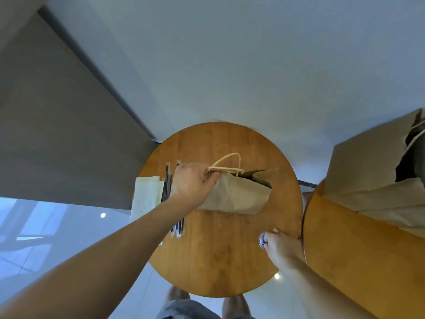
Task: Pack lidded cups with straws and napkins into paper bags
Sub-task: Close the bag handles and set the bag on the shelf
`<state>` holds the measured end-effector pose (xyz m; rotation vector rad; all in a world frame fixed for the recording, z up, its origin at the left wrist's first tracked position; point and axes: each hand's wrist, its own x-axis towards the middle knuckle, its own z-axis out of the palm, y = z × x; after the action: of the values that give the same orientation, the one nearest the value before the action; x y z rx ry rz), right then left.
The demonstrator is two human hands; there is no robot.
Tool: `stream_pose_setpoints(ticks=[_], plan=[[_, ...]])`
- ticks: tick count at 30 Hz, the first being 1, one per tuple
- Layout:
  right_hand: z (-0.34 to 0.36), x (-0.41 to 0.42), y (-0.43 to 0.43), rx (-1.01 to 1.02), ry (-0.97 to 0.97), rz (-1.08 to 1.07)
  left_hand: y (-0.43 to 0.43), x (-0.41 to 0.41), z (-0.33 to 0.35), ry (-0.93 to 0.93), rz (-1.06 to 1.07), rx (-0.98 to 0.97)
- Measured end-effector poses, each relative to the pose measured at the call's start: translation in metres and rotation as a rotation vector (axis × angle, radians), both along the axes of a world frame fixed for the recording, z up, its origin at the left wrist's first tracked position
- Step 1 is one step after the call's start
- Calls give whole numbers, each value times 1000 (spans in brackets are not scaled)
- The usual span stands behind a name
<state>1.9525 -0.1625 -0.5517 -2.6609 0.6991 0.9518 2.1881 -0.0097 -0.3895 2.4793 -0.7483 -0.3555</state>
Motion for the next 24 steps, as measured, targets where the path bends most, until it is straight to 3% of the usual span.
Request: stream_pose_setpoints(ticks=[6,13,24], plan=[[-6,-3,4,-35,15,5,3,-2,2,28,31,-5],[1,-8,2,-42,-101,14,4,-3,5,53,4,-48],[2,-8,-2,54,-137,-25,9,0,2,102,-3,-8]])
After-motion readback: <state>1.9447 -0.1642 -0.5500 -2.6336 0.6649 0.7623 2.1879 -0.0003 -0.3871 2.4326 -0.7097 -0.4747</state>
